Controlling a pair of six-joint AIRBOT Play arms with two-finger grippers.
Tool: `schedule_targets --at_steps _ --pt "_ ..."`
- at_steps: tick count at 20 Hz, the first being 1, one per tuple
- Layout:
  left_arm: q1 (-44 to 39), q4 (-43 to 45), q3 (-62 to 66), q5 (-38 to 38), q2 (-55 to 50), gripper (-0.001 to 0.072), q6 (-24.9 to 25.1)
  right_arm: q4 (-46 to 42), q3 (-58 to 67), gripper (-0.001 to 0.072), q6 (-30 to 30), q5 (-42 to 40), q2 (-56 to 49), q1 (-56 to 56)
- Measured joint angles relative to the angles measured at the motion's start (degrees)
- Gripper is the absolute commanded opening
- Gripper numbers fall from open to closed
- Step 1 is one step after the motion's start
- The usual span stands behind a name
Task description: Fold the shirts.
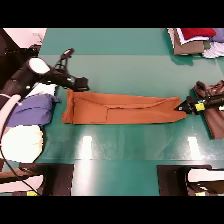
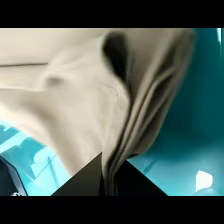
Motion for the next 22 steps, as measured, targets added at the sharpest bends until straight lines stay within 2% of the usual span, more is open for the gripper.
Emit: schedule_targets --at_steps 6,11,17,22 --pt "-12.3 -0.3 8.9 3.0 -13.2 0.0025 -1.5 2.7 9.0 0.0017 7.4 3.6 10.7 6.1" --pt "-19.6 -0.5 13.8 3.8 -20.8 0.0025 -2.1 3.3 19.9 0.0017 13.7 4.5 13.3 14.9" --pt "-22.1 -0.5 15.1 5.3 -23.7 0.0025 -3.2 3.6 29.8 0.0017 17.6 4.0 11.3 25.3" --pt "-22.0 0.0 15.3 4.7 -23.9 0.0024 -3.4 4.6 36.8 0.0017 18.2 3.7 7.3 32.3"
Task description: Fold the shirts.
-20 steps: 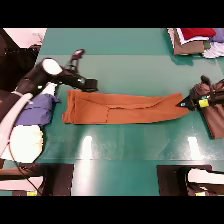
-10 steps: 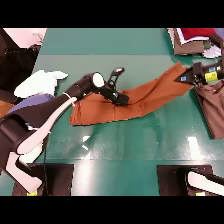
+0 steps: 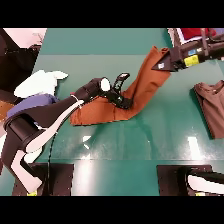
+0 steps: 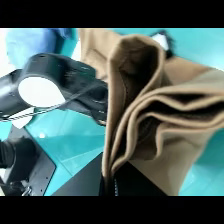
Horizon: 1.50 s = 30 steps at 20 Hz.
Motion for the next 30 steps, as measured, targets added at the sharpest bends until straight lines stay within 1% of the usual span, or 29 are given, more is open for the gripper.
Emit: schedule_targets --at_steps 5,9,13,14,15,16,17,18,19,21,24,28,30 --pt "5.0 3.4 0.0 -3.2 4.8 0.0024 -0.1 0.3 4.3 0.0017 0.2 -3.0 -2.6 5.3" --pt "13.8 9.8 0.0 -6.6 13.4 0.0025 0.0 0.5 5.3 0.0018 0.2 -7.4 -4.6 10.9" --pt "24.2 14.4 0.0 -8.4 23.2 0.0025 0.3 0.5 5.5 0.0026 -1.7 -14.1 -9.3 18.9" --pt "26.3 15.0 0.0 -8.8 25.4 0.0025 0.5 0.5 5.6 0.0042 -2.3 -16.2 -11.0 21.2" --pt "28.4 15.4 0.0 -8.8 27.5 0.0025 0.7 0.5 5.6 0.0085 -3.0 -18.1 -12.8 23.4" --pt "30.1 15.7 0.0 -8.9 29.2 0.0025 0.9 0.5 5.6 0.0101 -3.6 -20.3 -14.6 25.6" --pt "31.7 16.1 0.0 -9.1 30.7 0.0025 1.0 0.5 5.6 0.0214 -4.3 -22.6 -16.5 27.7" --pt "32.9 16.2 0.0 -9.2 31.9 0.0025 1.1 0.5 5.6 0.0416 -4.8 -24.9 -18.5 29.6" --pt "33.8 16.3 0.0 -9.2 32.8 0.0025 1.2 0.5 5.6 0.046 -5.3 -26.8 -20.1 31.1" --pt "34.8 16.4 0.0 -9.8 33.8 0.0025 1.4 0.5 5.6 0.0449 -5.9 -29.7 -22.9 33.2" --pt "35.6 16.7 0.0 -10.5 34.6 0.0025 1.4 -1.1 5.6 0.0448 -6.4 -29.0 -24.9 33.2" --pt "36.0 16.8 0.0 -12.3 34.9 0.0025 1.7 -5.6 5.3 0.0447 -6.8 -19.0 -23.8 28.1" --pt "36.0 16.8 0.0 -13.6 34.9 0.0025 2.0 -8.1 3.0 0.0447 -6.8 -14.1 -21.7 24.5"
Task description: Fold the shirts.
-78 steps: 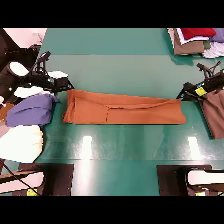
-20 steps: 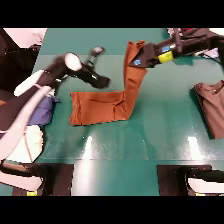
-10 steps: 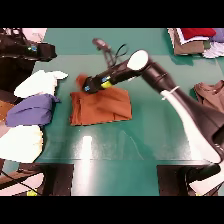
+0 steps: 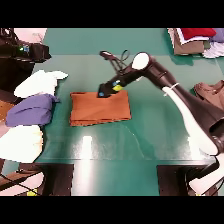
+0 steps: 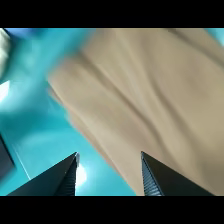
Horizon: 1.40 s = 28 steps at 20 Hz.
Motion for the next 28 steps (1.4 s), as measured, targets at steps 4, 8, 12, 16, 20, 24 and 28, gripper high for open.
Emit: schedule_targets --at_steps 4,8,12,16,20,24,28 --pt "0.0 0.0 0.0 -1.8 0.0 0.0025 1.4 -2.4 -11.9 0.0447 0.0 2.3 6.8 -8.2" --pt "0.0 0.0 0.0 -2.3 0.0 0.0025 2.2 -0.3 -25.4 0.0541 0.0 -3.6 12.4 -15.6" --pt "0.0 -0.2 -0.3 -2.3 -0.1 0.0025 2.4 6.3 -32.8 0.0637 -2.2 -8.5 11.0 -18.5" --pt "0.0 -0.3 -0.4 -2.4 -0.4 0.0025 2.5 14.7 -32.1 0.0621 -4.8 -9.8 4.3 -17.2" --pt "0.0 -0.3 -0.4 -2.5 -0.5 0.0025 2.5 22.4 -27.5 0.048 -6.8 -9.6 -2.1 -13.6" --pt "0.0 -0.4 -0.4 -2.6 -0.5 0.0025 2.5 24.9 -23.9 0.0018 -9.1 -9.0 -4.8 -10.9" --pt "-0.1 -1.8 -0.4 -2.6 -0.5 0.0025 2.5 25.7 -21.0 0.0017 -10.4 -6.9 -5.3 -11.2"
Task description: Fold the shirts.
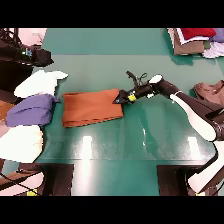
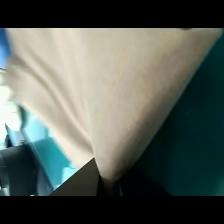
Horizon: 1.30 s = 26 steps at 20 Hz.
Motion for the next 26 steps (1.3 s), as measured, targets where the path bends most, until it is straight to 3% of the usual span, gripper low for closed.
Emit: schedule_targets --at_steps 6,15,20,26 --pt "-0.1 -4.5 0.0 0.0 0.0 0.0025 0.0 -5.2 1.5 0.0017 3.3 2.5 8.6 -12.0" --pt "-0.1 -7.9 0.0 1.5 -0.1 0.0025 -0.5 -17.9 1.7 0.0016 7.9 1.2 23.3 -43.9" --pt "-0.1 -8.7 0.0 2.3 -0.1 0.0025 -1.0 -18.4 1.7 0.0016 8.2 -4.8 23.5 -56.2" --pt "-0.1 -8.9 0.0 2.6 -0.2 0.0025 -1.2 -14.1 5.2 0.0016 6.8 -8.7 22.5 -61.2"
